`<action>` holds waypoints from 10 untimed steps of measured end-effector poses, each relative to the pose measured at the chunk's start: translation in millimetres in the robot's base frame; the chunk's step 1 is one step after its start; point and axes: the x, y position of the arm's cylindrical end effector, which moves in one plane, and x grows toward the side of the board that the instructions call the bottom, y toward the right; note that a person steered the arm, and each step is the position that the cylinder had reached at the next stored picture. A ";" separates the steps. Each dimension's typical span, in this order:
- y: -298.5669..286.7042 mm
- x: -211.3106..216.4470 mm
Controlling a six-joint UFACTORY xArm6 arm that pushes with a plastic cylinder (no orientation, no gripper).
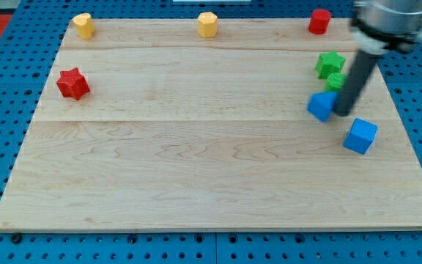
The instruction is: Place green blocks to top right of triangle
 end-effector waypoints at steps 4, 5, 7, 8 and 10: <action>40.0 2.3; 92.8 -3.1; 106.9 -50.1; 99.9 -50.1; -52.8 -50.2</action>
